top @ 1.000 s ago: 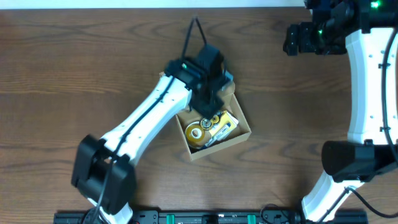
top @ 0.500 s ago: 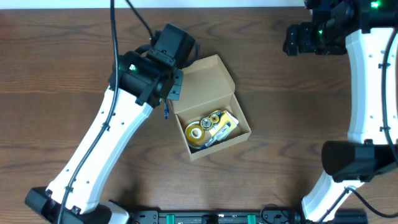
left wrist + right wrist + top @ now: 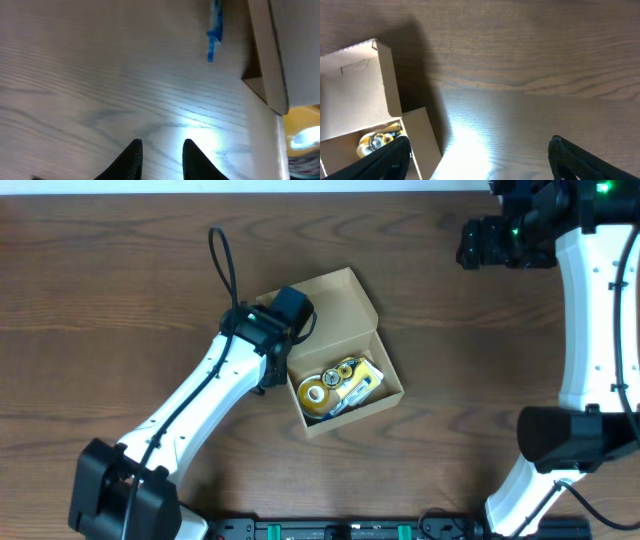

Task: Pack container
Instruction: 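Move the left gripper to the blue pen and grasp it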

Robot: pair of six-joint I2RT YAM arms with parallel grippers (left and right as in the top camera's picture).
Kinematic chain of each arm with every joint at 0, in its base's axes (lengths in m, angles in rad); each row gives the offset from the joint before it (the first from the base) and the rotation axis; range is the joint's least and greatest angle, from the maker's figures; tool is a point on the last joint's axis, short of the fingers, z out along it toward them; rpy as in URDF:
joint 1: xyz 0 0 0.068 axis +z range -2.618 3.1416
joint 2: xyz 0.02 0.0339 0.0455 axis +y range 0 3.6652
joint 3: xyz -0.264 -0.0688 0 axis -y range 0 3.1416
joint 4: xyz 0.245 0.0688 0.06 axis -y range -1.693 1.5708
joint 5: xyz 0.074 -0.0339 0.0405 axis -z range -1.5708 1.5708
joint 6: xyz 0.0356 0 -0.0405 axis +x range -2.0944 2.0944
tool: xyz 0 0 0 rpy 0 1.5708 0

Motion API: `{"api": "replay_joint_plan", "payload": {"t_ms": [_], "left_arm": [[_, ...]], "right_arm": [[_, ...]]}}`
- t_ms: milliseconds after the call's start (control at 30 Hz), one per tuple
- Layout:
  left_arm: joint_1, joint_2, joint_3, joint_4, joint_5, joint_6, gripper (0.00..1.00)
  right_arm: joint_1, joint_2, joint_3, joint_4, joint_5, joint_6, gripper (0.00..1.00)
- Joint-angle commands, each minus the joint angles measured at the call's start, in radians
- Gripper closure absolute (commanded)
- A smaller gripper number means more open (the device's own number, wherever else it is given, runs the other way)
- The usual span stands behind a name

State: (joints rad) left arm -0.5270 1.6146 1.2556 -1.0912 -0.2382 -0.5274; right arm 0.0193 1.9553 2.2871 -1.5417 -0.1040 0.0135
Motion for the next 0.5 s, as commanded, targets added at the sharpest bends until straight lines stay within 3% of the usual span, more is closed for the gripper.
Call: {"api": "replay_joint_plan", "payload": {"t_ms": [0, 233, 467], "left_arm": [[-0.015, -0.001, -0.039, 0.070, 0.084, -0.060, 0.73], [-0.112, 0.000, -0.114, 0.298, 0.127, -0.084, 0.70], [-0.134, 0.000, -0.118, 0.341, 0.126, -0.072, 0.64]], "right_arm": [[0.008, -0.008, -0.004, 0.003, 0.002, -0.011, 0.13], [0.008, -0.008, -0.004, -0.014, 0.002, -0.011, 0.13], [0.008, -0.008, -0.004, -0.014, 0.001, -0.011, 0.13]]}}
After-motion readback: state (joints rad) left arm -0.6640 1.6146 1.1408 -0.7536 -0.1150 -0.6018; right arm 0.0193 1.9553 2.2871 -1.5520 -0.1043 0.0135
